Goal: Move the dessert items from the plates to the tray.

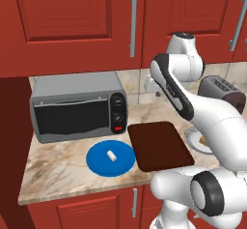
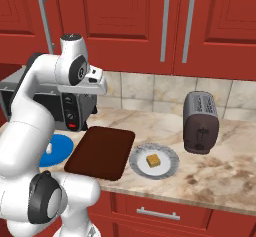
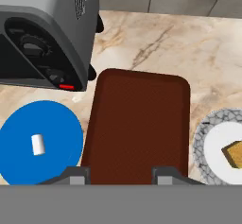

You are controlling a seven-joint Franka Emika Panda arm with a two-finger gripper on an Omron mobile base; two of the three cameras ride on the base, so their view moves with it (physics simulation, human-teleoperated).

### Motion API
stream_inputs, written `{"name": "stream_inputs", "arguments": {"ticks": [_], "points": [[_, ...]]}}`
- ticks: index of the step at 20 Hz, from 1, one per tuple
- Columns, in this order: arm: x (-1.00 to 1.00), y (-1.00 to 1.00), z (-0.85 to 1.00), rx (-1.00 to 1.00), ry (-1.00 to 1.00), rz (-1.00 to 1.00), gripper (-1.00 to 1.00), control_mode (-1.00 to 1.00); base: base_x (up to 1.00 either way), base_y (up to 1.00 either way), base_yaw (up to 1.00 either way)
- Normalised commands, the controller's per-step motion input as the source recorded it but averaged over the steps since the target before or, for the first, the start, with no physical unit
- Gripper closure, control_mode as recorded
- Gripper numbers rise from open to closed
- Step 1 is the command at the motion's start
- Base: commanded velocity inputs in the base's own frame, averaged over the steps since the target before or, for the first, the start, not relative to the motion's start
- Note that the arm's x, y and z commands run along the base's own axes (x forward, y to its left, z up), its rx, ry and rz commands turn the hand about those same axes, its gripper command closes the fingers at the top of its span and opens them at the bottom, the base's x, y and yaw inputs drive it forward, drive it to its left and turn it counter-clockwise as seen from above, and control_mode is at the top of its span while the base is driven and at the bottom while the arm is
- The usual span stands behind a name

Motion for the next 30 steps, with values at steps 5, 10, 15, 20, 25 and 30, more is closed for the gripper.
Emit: {"name": "stream_inputs", "arguments": {"ticks": [5, 10, 15, 20, 25, 30], "points": [[-0.01, 0.06, -0.12, 0.00, 0.04, 0.00, -1.00, -1.00, 0.00, 0.00, 0.00], [-0.16, 0.17, -0.36, 0.01, 0.01, 0.00, -1.00, -1.00, 0.00, 0.00, 0.00], [-0.07, 0.53, -0.53, 0.02, 0.01, 0.02, -1.00, -1.00, 0.00, 0.00, 0.00], [-0.11, 0.80, -0.71, 0.00, 0.00, 0.02, -1.00, -1.00, 0.00, 0.00, 0.00], [0.00, 0.87, -0.79, 0.00, 0.00, 0.03, -1.00, -1.00, 0.00, 0.00, 0.00], [0.01, 0.84, -0.81, 0.00, 0.00, 0.05, -1.00, -1.00, 0.00, 0.00, 0.00]]}}
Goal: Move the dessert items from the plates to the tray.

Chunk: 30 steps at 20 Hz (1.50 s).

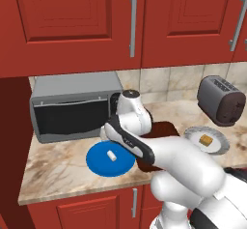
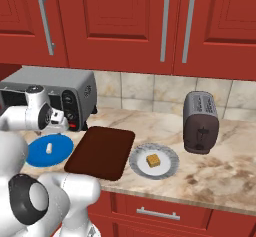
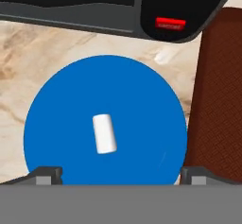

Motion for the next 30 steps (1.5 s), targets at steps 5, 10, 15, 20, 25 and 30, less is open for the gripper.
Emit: {"name": "stream_inputs", "arguments": {"ticks": [5, 10, 15, 20, 25, 30], "points": [[0.06, 0.41, -0.63, -0.01, 0.00, 0.00, -1.00, -1.00, 0.00, 0.00, 0.00], [0.10, 0.08, -0.43, -0.12, 0.00, 0.00, -1.00, -1.00, 0.00, 0.00, 0.00], [0.06, 0.00, -0.39, -0.06, 0.00, 0.00, -1.00, -1.00, 0.00, 0.00, 0.00], [0.11, 0.00, -0.27, 0.00, 0.00, 0.00, -1.00, -1.00, 0.00, 0.00, 0.00], [0.18, 0.00, -0.20, 0.00, -0.01, 0.00, -1.00, -1.00, 0.00, 0.00, 0.00], [0.00, 0.00, -0.01, 0.00, 0.00, 0.00, 1.00, -1.00, 0.00, 0.00, 0.00]]}}
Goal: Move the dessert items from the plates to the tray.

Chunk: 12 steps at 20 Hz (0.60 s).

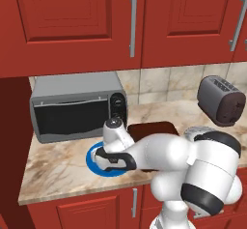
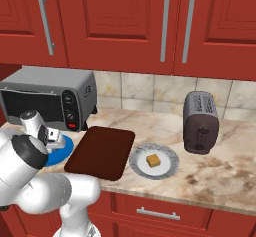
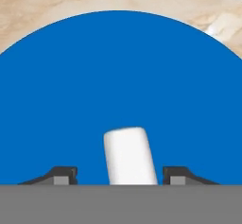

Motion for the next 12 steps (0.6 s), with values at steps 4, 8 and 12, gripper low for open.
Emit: {"name": "stream_inputs", "arguments": {"ticks": [4, 8, 12], "points": [[0.00, -0.03, 0.15, 0.01, -0.04, 0.00, 1.00, -1.00, 0.00, 0.00, 0.00], [0.00, -0.38, 0.41, 0.00, -0.06, -0.05, 1.00, -1.00, 0.00, 0.00, 0.00], [-0.02, -0.97, 0.48, 0.00, -0.04, -0.08, 1.00, -1.00, 0.00, 0.00, 0.00]]}}
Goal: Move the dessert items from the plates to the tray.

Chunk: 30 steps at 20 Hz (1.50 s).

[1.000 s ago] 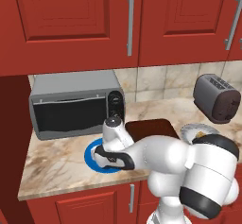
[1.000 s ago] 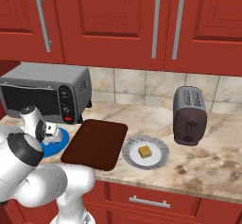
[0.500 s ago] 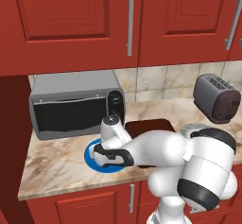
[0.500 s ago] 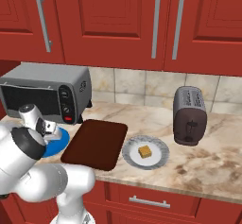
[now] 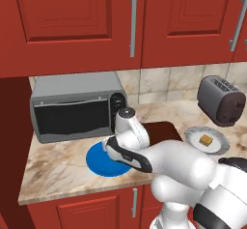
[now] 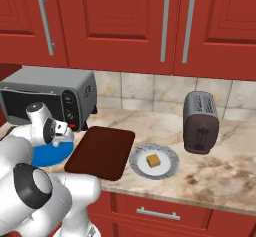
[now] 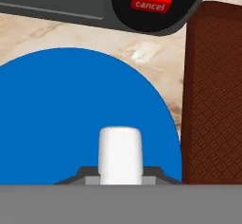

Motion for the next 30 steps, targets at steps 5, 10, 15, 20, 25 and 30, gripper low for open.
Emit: {"name": "stream_inputs", "arguments": {"ticks": [5, 10, 15, 20, 25, 30], "points": [[-0.02, -1.00, 0.11, 0.05, -0.04, -0.05, 1.00, -1.00, 0.00, 0.00, 0.00], [0.00, -0.92, -0.27, 0.27, -0.07, 0.00, 1.00, -1.00, 0.00, 0.00, 0.00], [0.00, -0.33, -0.24, 0.15, -0.13, 0.00, -1.00, -1.00, 0.00, 0.00, 0.00], [0.00, 0.00, -0.19, -0.01, -0.01, 0.00, -1.00, -1.00, 0.00, 0.00, 0.00], [0.00, 0.00, -0.02, -0.04, 0.00, 0.00, -1.00, -1.00, 0.00, 0.00, 0.00], [0.00, -0.67, 0.37, -0.01, 0.03, -0.14, -1.00, -1.00, 0.00, 0.00, 0.00]]}}
